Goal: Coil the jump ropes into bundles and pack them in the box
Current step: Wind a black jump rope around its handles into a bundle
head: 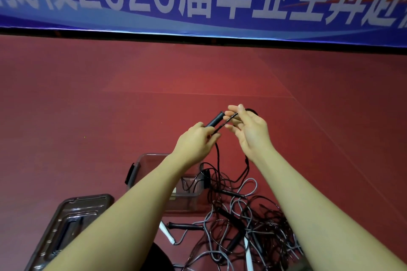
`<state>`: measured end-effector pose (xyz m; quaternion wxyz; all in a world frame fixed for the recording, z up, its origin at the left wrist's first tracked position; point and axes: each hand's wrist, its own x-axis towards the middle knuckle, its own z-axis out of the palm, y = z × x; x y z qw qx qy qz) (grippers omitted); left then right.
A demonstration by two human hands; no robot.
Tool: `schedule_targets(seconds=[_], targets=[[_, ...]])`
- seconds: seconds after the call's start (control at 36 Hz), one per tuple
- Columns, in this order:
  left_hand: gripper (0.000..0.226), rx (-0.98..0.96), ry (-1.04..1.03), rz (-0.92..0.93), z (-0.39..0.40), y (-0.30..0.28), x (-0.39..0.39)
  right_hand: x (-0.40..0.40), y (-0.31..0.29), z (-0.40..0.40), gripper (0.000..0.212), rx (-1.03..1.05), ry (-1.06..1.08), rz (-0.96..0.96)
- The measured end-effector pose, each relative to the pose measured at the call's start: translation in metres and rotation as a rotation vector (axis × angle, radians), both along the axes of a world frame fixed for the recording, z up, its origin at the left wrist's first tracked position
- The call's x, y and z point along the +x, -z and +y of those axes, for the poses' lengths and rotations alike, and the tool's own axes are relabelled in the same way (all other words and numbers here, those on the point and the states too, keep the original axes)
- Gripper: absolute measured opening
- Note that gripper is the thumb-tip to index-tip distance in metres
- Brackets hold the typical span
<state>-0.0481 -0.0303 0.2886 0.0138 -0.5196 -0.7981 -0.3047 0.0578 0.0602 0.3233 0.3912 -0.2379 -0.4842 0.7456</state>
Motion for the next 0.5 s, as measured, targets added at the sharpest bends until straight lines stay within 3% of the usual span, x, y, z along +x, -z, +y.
schedule_targets(seconds=[0.14, 0.22, 0.28, 0.36, 0.5], targets=[[0.037, 0.119, -0.006, -0.227, -0.001, -0.001, -0.007, 0.006, 0.008, 0.003, 0.01, 0.414, -0.051, -0.429], [0.038, 0.156, -0.019, -0.319, 0.0, -0.003, -0.01, 0.006, 0.018, 0.003, 0.018, 0.744, -0.181, -0.805], [0.041, 0.158, -0.013, -0.357, 0.0, -0.004, -0.01, 0.005, 0.026, 0.001, 0.015, 0.83, -0.286, -0.956], [0.04, 0.163, 0.018, -0.386, 0.001, -0.004, -0.012, 0.004, 0.029, -0.001, 0.023, 0.805, -0.271, -0.922], [0.054, 0.122, 0.012, -0.432, 0.0, -0.007, -0.01, -0.002, 0.021, -0.001, 0.019, 0.541, -0.102, -0.594]])
